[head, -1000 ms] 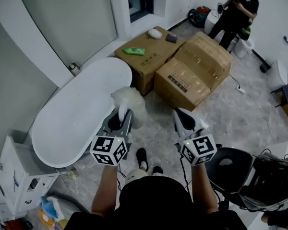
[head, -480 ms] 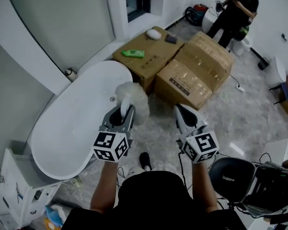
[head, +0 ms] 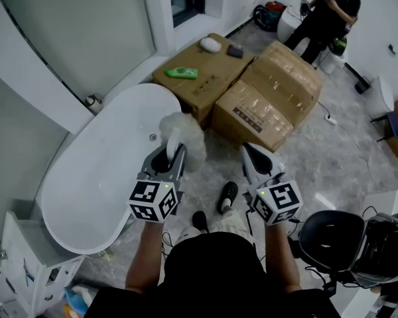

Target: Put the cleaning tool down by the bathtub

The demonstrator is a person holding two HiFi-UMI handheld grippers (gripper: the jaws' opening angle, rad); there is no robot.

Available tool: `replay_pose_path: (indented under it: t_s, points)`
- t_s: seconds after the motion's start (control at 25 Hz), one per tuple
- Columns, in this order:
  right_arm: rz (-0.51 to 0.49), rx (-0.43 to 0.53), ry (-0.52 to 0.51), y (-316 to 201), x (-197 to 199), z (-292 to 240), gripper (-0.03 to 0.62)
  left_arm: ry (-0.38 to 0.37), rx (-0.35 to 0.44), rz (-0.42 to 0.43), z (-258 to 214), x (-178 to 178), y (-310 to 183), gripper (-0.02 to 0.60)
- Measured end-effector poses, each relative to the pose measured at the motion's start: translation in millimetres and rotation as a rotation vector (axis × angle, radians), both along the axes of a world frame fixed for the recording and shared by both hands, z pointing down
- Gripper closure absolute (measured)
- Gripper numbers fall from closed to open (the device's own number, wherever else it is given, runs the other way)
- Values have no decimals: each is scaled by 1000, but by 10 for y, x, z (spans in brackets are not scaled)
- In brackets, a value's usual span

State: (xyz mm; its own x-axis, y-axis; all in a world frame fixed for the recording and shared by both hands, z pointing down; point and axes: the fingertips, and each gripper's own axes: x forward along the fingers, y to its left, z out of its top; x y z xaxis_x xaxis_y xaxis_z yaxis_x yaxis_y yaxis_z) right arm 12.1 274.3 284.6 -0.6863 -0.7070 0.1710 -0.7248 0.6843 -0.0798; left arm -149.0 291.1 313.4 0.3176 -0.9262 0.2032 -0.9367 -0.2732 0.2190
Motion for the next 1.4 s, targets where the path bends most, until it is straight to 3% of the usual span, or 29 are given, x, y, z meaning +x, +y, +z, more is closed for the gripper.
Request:
replay_pose_path:
  t_s: [0.68, 1.4]
  points:
    - [-58, -13, -21, -1417, 91, -9, 585, -18, -17, -43, 11, 158, -1335, 492]
    - [-124, -30, -72, -2788, 646, 59, 585, -25, -38, -136, 2, 668, -2525, 492]
